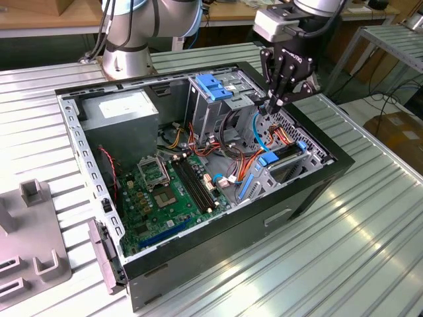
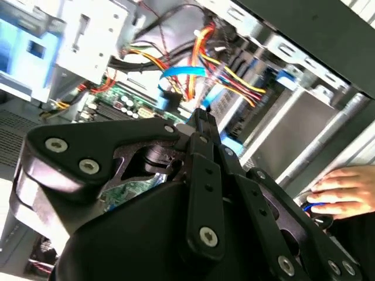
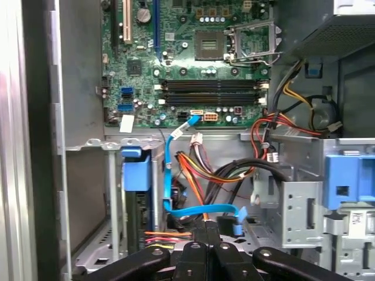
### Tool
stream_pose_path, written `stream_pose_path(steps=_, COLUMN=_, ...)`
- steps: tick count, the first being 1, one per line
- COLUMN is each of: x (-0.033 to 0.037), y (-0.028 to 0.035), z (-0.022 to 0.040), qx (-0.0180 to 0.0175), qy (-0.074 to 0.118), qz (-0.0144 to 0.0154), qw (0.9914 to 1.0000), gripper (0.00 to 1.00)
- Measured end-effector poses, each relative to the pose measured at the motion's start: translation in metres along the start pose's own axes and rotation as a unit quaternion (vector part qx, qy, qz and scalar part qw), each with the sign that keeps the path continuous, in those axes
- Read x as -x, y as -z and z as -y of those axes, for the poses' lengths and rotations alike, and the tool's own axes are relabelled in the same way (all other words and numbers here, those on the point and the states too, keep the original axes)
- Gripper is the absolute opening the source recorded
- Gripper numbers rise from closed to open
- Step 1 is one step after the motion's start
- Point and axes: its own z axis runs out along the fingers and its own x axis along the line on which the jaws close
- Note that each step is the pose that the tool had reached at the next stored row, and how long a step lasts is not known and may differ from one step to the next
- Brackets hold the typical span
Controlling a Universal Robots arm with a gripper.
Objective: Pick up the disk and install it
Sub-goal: 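Insert the first disk wire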
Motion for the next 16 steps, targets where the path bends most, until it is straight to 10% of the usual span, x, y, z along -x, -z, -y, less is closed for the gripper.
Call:
stream_pose_path(steps=8, x=0.0158, y=-0.0025, z=-0.0004, qx=-0.0001, qy=0.001, qz=-0.0013, qw=1.00000, gripper=0.11)
stream_pose_path(steps=16, x=0.0193, y=-0.0116, z=-0.0010, qx=-0.0001, qy=0.002, qz=0.0000, qw=1.00000, gripper=0.42)
